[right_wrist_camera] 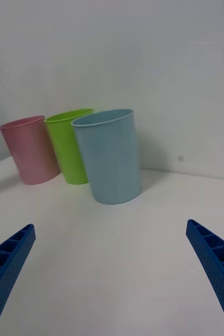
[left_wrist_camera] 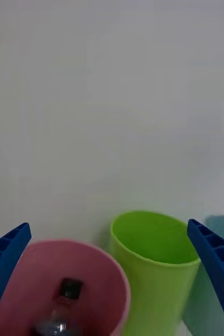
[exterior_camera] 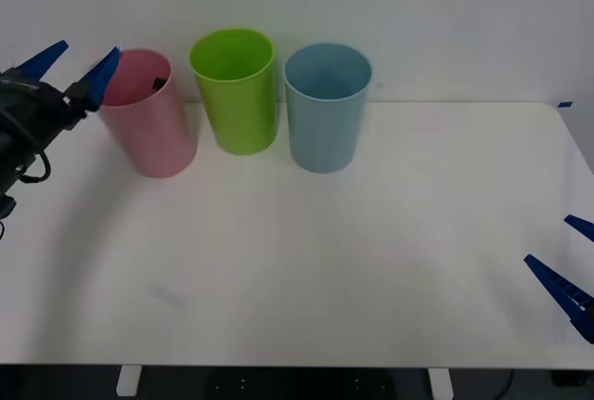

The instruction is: Grasp the object on the table and drop it into the matching bin: aluminum can to the light blue bin, PET bottle to the pink bin.

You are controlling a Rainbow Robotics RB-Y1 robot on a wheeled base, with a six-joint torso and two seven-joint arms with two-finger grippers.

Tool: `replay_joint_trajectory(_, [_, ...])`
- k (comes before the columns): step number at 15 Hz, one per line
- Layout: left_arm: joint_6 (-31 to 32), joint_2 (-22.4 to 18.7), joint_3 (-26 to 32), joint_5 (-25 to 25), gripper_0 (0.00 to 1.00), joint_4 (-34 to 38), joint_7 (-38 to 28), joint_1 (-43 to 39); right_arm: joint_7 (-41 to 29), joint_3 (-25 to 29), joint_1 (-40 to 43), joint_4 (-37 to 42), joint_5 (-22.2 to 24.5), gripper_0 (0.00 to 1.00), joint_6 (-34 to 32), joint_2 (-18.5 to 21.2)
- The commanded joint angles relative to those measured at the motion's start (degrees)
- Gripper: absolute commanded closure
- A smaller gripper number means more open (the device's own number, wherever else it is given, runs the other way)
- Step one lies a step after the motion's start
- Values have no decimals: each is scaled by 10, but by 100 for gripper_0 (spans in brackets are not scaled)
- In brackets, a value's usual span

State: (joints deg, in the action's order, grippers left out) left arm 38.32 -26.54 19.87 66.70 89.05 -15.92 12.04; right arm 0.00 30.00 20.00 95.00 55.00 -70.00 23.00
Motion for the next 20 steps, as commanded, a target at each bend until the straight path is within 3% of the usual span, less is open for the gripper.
replay_joint_trajectory(1, [57, 0, 30, -16, 0, 21, 5, -43, 0, 0, 0, 0, 0, 0, 0, 0])
replay_joint_trajectory(7, [170, -1, 87, -42, 0, 30, 24, -121, 0, 0, 0, 0, 0, 0, 0, 0])
replay_joint_trajectory(12, [206, -18, 89, -90, 0, 30, 110, -206, 0, 0, 0, 0, 0, 0, 0, 0])
replay_joint_trajectory(16, [264, -17, 103, -111, 0, 30, 135, -258, 0, 0, 0, 0, 0, 0, 0, 0])
replay_joint_trajectory(20, [275, -17, 82, -129, 0, 32, 198, -302, 0, 0, 0, 0, 0, 0, 0, 0])
